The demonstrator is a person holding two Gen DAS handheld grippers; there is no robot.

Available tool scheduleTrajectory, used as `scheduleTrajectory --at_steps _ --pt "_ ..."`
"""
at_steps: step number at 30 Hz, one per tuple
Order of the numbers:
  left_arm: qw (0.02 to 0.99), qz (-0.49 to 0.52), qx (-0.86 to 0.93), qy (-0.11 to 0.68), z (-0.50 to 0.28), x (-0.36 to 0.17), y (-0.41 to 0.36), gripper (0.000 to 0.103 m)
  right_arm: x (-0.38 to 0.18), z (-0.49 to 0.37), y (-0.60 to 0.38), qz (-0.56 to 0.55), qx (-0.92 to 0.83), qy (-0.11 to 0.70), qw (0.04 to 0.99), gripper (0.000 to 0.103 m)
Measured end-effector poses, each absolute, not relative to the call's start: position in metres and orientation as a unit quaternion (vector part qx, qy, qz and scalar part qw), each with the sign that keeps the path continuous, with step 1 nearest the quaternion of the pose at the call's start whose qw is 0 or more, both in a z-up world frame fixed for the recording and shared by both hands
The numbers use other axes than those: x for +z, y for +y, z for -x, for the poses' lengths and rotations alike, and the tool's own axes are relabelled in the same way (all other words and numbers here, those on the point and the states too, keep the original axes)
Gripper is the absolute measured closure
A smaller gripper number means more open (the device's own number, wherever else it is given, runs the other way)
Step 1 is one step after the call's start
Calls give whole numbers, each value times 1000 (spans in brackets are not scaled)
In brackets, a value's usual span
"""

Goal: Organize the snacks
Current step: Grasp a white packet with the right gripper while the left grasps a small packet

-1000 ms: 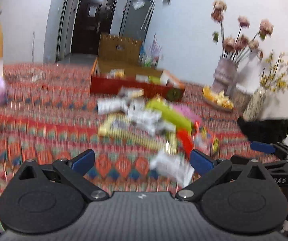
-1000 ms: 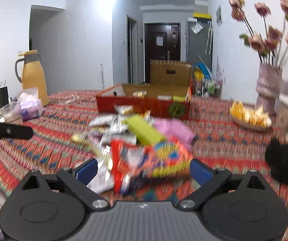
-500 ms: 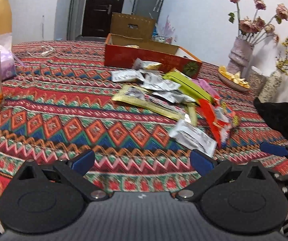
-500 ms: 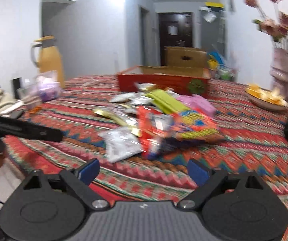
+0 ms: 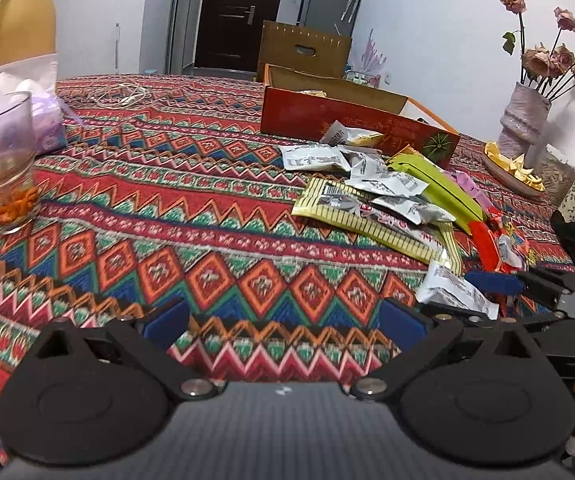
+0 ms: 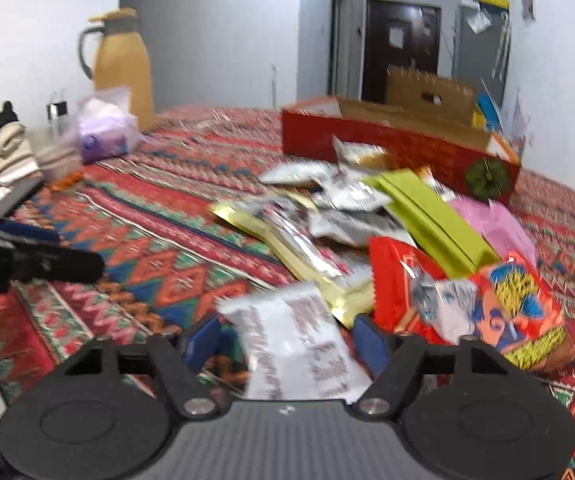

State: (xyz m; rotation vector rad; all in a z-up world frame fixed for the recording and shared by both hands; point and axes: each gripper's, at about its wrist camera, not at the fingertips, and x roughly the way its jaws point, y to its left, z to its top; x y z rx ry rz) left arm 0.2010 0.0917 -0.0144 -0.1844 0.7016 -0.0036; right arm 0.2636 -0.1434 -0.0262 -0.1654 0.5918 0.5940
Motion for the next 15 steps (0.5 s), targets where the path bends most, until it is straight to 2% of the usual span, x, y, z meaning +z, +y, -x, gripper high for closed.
scheduleTrajectory --at_steps 1,2,4,8,12,15 --pt "935 90 -6 343 -206 -14 90 0 -26 -265 -151 69 290 290 909 51" --pt "936 89 -12 342 -212 -14 88 0 -25 -265 -157 69 286 290 911 58" --pt "937 88 -33 336 -228 -11 79 0 -23 -267 -170 62 279 301 910 62" --pt "944 77 -91 309 -266 -2 51 4 -18 -273 -207 28 239 303 922 63" --pt "947 43 -111 298 -319 2 17 16 -10 -277 -250 -20 180 288 940 63" --pt "942 22 -118 313 -359 -6 -1 17 -8 -277 -268 -28 150 281 948 63"
